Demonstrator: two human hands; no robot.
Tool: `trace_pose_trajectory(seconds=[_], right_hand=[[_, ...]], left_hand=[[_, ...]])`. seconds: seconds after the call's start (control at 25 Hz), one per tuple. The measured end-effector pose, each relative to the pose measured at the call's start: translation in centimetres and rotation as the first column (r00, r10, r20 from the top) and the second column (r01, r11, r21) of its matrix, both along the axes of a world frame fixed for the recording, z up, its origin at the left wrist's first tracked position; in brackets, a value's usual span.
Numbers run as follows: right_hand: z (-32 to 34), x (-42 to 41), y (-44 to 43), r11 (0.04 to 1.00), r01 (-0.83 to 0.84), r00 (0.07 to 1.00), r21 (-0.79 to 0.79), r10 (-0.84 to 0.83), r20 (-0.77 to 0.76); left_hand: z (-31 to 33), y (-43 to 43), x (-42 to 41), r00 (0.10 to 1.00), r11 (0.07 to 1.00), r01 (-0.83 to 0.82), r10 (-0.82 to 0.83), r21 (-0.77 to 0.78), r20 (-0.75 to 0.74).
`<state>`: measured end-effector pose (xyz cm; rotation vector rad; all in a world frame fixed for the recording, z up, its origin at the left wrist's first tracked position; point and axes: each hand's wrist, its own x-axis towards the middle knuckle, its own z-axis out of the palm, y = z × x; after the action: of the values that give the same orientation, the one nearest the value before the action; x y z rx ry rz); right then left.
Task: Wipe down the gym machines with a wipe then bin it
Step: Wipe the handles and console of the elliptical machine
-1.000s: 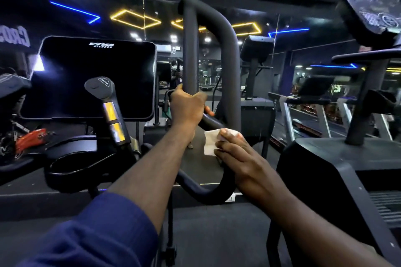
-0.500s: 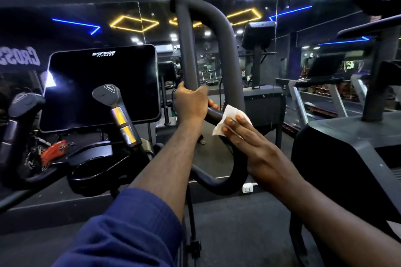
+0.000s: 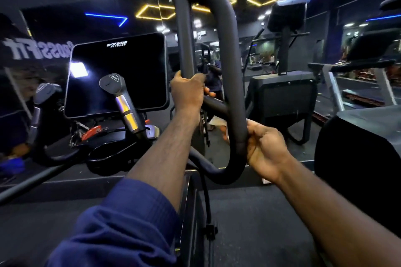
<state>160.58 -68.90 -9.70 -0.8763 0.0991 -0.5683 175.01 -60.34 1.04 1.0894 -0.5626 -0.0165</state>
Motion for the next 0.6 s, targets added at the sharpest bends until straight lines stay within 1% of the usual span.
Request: trace_pose_trajectory(seconds=[0.04,0.08,0.12,0.2,0.28,0.4,0.44,0.52,0.6], right_hand=[[0.1,-0.3,-1.0,0.992,-0.127,0.992,-0.01,0.127,-0.006],[-0.2,-0.7,-2.1,0.977,-0.21,0.978,-0.046,0.209,-0.023],[-0.4,-0.9,-3.0,0.967,-0.244,0.97,-0.079,0.241,-0.041],[-0.5,-0.9,-3.9,0.964,-0.246,0.969,-0.099,0.243,-0.04],[0.3,-0.2,-3.8,0.949,-0.305,0.952,-0.082,0.302,-0.05],[2.3,1.3,-3.9,0.903,-0.43,0.887,-0.011,0.42,-0.19],[2.6,1.6,-4.1,0.882,-0.47,0.866,-0.004,0.46,-0.197],[2.1,1.5,-4.8,0.865,-0.498,0.859,-0.057,0.483,-0.171],[0.1,0.9,-5.7,0.884,-0.451,0.89,-0.124,0.433,-0.143]], left_hand=[[-0.1,-0.2,0.1,1.0,1.0,-0.004,0.004,0.0,-0.003],[-0.2,-0.3,0.2,1.0,1.0,-0.005,0.005,-0.003,-0.018],[-0.3,-0.5,0.3,0.999,1.0,0.0,-0.001,-0.01,-0.041],[-0.4,-0.8,0.6,0.998,0.999,-0.019,0.017,-0.028,-0.063],[-0.4,-1.1,0.7,0.995,0.995,-0.084,0.082,-0.046,-0.05],[-0.2,-1.3,-0.1,0.99,0.99,-0.131,0.128,-0.055,-0.063],[-0.1,-1.2,-0.5,0.989,0.99,-0.129,0.125,-0.056,-0.079],[0.1,-1.1,-1.2,0.988,0.99,-0.13,0.125,-0.056,-0.088],[-0.1,-1.2,-1.7,0.986,0.986,-0.155,0.15,-0.059,-0.076]])
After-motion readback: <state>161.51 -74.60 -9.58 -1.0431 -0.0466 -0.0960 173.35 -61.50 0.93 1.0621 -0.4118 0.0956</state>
